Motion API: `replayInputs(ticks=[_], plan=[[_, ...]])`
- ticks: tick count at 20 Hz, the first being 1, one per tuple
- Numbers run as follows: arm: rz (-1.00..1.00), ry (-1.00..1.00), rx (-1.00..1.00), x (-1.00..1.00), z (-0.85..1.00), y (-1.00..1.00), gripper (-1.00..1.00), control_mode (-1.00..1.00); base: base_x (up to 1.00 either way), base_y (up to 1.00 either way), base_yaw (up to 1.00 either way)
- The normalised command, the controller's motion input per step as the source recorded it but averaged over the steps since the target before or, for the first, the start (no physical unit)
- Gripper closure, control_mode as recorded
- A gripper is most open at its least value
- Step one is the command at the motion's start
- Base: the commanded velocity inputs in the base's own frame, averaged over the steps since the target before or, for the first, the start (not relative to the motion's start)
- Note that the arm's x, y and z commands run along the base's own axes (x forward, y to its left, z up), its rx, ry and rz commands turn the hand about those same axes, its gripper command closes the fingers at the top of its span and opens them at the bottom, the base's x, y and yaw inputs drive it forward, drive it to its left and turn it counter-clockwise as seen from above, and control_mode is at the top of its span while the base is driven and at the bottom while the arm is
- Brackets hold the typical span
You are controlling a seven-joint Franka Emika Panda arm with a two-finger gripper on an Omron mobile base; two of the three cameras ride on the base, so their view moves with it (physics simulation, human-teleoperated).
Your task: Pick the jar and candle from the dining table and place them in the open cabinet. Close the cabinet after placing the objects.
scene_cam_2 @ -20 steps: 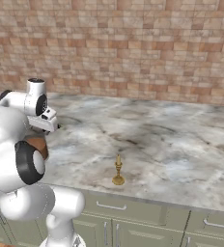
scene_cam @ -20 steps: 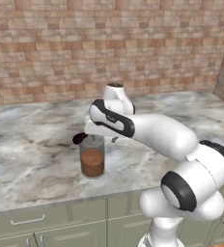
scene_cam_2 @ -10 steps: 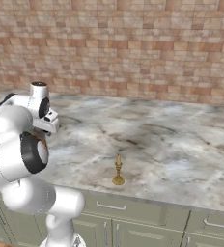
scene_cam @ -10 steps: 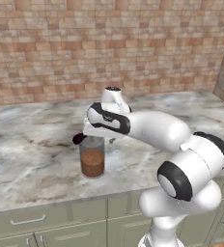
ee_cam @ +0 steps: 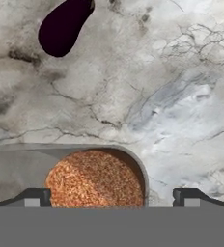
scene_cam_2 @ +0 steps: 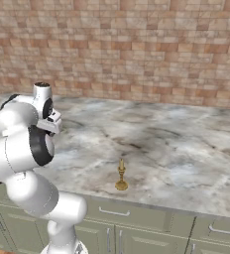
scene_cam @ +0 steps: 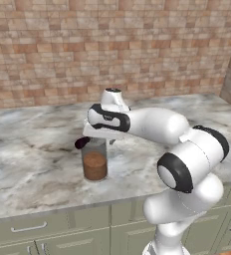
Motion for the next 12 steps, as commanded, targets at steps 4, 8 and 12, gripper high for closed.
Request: replayInputs(ticks=[4,8,12], plan=[[0.00,0.00,-0.01,0.14,-0.27,0.10,-1.00,-1.00,0.00,0.00,0.00],[0.00,0.00,-0.10,-0.02,-0.34,0.37,1.00,-1.00,0.00,0.00,0.00],[0.00,0.00,-0.07,-0.21,-0.40,0.38,1.00,-1.00,0.00,0.00,0.00]])
